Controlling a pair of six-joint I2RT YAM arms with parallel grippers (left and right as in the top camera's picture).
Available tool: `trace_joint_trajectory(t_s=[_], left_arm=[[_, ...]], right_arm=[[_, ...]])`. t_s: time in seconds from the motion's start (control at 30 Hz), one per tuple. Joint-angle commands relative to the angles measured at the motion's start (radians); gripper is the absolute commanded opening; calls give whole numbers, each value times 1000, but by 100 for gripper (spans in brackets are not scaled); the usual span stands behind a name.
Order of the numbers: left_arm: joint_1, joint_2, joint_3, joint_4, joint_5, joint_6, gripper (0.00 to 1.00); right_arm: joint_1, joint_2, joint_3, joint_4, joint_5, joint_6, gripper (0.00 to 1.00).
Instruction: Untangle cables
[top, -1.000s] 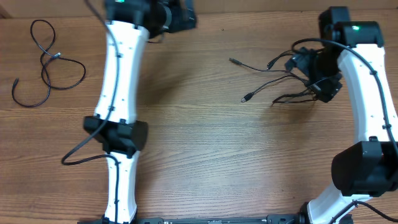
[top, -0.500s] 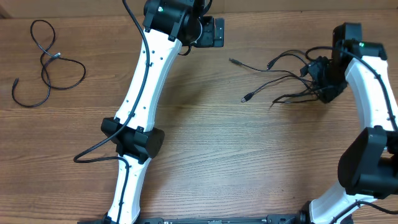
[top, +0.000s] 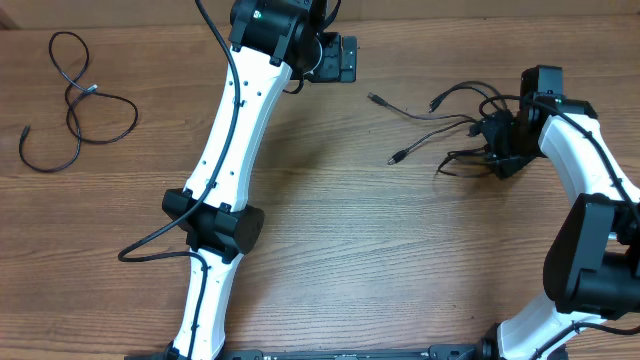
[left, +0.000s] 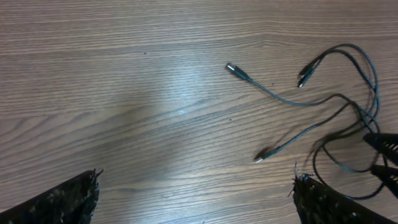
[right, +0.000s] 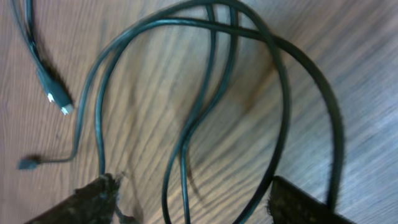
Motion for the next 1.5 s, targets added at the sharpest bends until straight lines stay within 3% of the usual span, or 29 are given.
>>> trace_joint_trajectory(t_s=[0.0, 0.23, 0.5, 0.67, 0.73, 0.83, 1.1, 1.33, 1.4, 1.47], left_arm=[[6, -2, 3, -13, -39, 20, 100], [6, -2, 3, -23, -43, 23, 100], [6, -2, 3, -17, -43, 23, 99], [6, -1, 3, -19, -42, 23, 99], [6, -1, 3, -20, -42, 23, 100], [6, -1, 3, -27, -43, 23, 99], [6, -1, 3, -99, -22, 138, 100], [45, -1, 3, -83, 340, 229, 99], [70, -1, 3, -81, 537, 250, 99], [88, 0, 3, -75, 757, 348, 100]], right_arm=[[-11, -5, 3, 18, -2, 2, 83], [-70, -5, 3, -12, 1, 1, 96], [-80, -4, 2, -15, -7, -39, 87], [-50, -3, 1, 59, -16, -35, 63], [-31, -3, 2, 91, -32, -35, 44], [2, -3, 2, 121, -38, -37, 4], [56, -15, 146, 110, -291, -148, 4], [66, -47, 417, -107, -352, -202, 4], [71, -56, 480, -158, -330, -201, 4], [72, -65, 533, -182, -332, -200, 4]])
